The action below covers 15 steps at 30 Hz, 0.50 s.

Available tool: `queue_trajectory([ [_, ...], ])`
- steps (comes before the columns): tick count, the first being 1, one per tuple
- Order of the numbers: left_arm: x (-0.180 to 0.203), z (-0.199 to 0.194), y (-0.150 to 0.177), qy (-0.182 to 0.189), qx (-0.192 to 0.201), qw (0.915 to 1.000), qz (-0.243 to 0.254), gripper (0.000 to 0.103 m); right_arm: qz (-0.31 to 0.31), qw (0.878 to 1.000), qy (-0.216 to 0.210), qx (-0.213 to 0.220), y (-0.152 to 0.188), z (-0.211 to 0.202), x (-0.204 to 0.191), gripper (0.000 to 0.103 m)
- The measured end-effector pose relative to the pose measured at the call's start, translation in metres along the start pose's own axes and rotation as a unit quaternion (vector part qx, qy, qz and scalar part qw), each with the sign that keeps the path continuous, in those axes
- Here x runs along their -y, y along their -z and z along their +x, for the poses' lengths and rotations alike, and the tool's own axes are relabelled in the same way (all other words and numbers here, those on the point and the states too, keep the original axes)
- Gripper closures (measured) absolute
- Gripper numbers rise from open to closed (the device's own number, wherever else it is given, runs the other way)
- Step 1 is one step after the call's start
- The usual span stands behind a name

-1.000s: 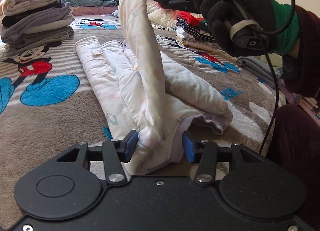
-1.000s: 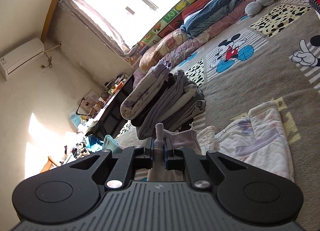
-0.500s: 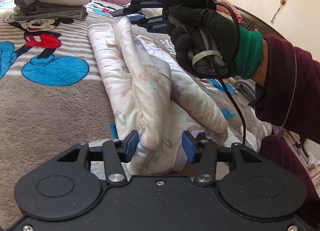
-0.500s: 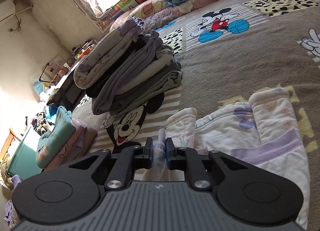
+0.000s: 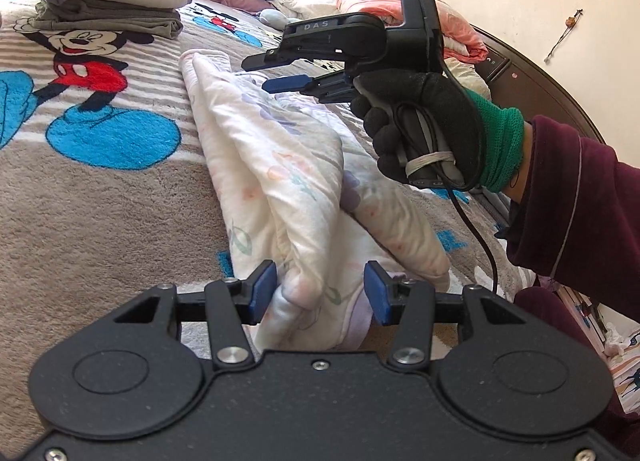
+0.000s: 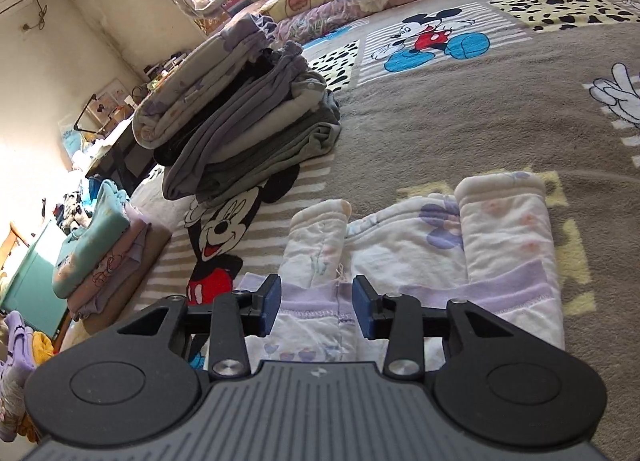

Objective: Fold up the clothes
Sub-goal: 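Fold the lifted quilt end over toward the left gripper with the right gripper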

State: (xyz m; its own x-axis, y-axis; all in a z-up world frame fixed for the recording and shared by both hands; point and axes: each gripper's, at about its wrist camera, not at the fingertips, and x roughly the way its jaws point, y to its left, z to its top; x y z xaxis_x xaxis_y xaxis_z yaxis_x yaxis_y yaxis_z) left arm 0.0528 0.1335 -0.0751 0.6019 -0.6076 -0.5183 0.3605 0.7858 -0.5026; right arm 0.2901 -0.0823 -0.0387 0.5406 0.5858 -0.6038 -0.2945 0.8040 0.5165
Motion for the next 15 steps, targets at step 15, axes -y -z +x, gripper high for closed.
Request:
queue_trajectory([
  [15, -0.004, 0.003, 0.001, 0.003, -0.007, 0.9999, -0.013, 0.056, 0.012, 0.997, -0.04, 0.07, -0.004, -0.033, 0.005, 0.091],
])
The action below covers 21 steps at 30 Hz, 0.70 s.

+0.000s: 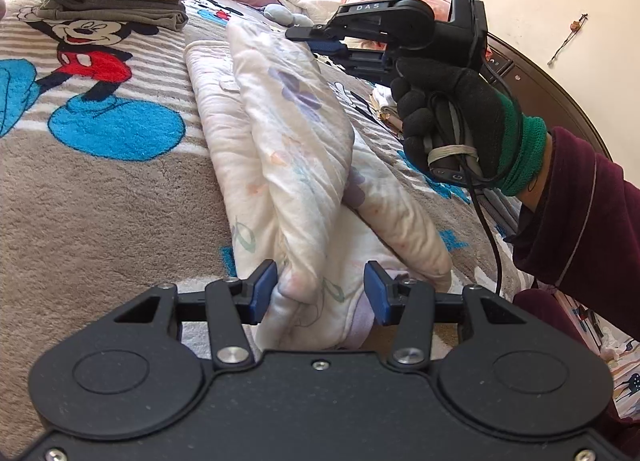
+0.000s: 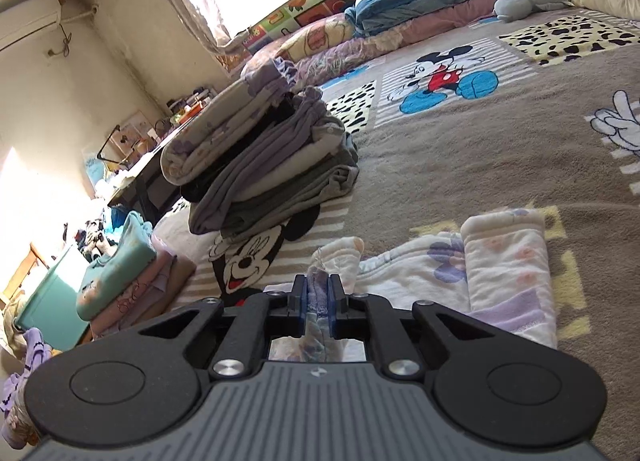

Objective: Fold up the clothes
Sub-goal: 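Fold the lifted quilt end over toward the left gripper with the right gripper, then lay the folded quilt end down and open the right gripper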

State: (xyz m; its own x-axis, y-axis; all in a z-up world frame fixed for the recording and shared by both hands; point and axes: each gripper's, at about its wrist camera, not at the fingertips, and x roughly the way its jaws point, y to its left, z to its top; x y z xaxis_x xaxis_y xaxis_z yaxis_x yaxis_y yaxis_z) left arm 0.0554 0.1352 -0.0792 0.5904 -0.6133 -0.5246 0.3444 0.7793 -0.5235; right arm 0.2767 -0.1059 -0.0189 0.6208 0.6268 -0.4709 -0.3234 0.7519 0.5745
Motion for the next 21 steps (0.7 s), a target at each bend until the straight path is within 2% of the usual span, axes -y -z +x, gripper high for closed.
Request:
queue_trajectory([
  [2, -0.001, 0.0, 0.0, 0.002, 0.0, 1.0, -0.007, 0.057, 0.0, 1.0, 0.008, 0.004, -0.004, -0.002, 0.002, 0.091],
  [4, -0.004, 0.0, 0.0, 0.004, -0.001, 0.9999, -0.016, 0.057, -0.015, 1.0, 0.021, -0.003, -0.005, 0.003, 0.003, 0.091],
  [7, -0.006, 0.0, 0.0, 0.007, -0.001, 0.9997, -0.025, 0.057, -0.005, 0.999, 0.032, -0.021, 0.001, 0.02, 0.011, 0.091],
  [14, -0.005, -0.002, 0.001, 0.007, 0.001, 0.9996, -0.026, 0.057, -0.044, 0.996, 0.07, -0.045, 0.013, 0.043, 0.006, 0.089],
  [15, -0.005, -0.002, 0.001, 0.006, 0.002, 0.9997, -0.025, 0.056, -0.043, 0.996, 0.067, -0.044, 0.012, 0.042, 0.005, 0.087],
  [18, -0.003, -0.003, 0.002, 0.002, 0.006, 0.9998, -0.021, 0.056, -0.052, 0.997, 0.05, -0.015, 0.004, 0.023, -0.001, 0.086],
  [21, -0.002, -0.01, 0.002, 0.0, 0.013, 0.9997, -0.02, 0.056, -0.085, 0.996, 0.038, 0.007, 0.003, -0.005, -0.011, 0.083],
])
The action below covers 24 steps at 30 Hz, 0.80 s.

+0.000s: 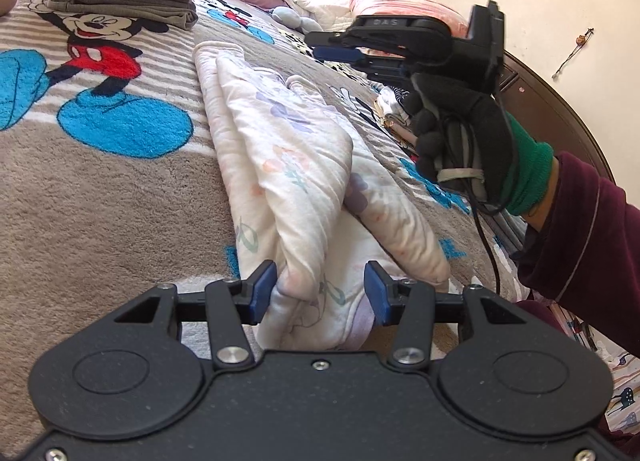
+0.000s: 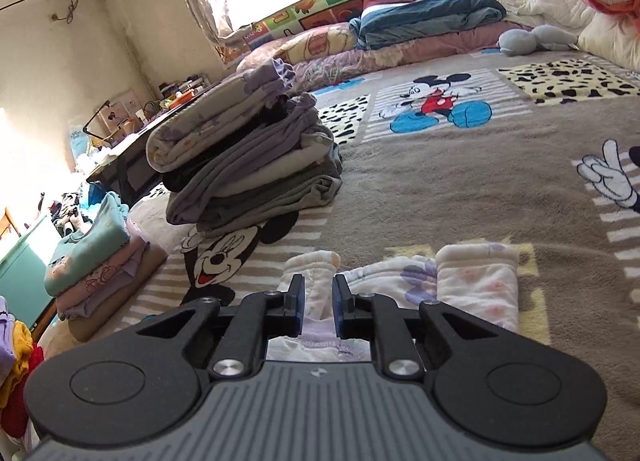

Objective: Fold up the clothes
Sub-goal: 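Lay the folded quilt end down and open the right gripper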

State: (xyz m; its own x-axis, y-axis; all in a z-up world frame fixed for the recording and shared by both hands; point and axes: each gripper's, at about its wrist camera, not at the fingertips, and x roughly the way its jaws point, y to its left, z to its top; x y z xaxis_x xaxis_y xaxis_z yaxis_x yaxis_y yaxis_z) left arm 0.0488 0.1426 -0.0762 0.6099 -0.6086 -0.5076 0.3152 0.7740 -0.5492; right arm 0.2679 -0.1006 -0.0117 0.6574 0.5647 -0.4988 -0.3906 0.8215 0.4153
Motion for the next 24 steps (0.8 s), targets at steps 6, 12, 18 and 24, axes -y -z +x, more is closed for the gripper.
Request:
queue_trajectory([
  [6, -0.004, -0.029, -0.005, 0.003, 0.081, 0.9964, -0.026, 0.056, -0.112, 0.993, -0.023, 0.015, 0.017, -0.056, -0.026, 0.076],
  [12, 0.013, -0.028, -0.015, 0.044, 0.141, 0.989, 0.015, 0.057, -0.194, 0.98, -0.048, -0.019, 0.052, -0.064, -0.053, 0.076],
  [18, 0.018, 0.014, -0.012, -0.003, 0.068, 0.9961, 0.057, 0.057, -0.163, 0.984, -0.052, -0.051, 0.071, -0.046, -0.043, 0.077],
  [24, 0.008, 0.029, -0.006, -0.022, 0.033, 0.9978, 0.052, 0.057, -0.139, 0.987, -0.047, -0.066, 0.079, -0.032, -0.031, 0.078],
])
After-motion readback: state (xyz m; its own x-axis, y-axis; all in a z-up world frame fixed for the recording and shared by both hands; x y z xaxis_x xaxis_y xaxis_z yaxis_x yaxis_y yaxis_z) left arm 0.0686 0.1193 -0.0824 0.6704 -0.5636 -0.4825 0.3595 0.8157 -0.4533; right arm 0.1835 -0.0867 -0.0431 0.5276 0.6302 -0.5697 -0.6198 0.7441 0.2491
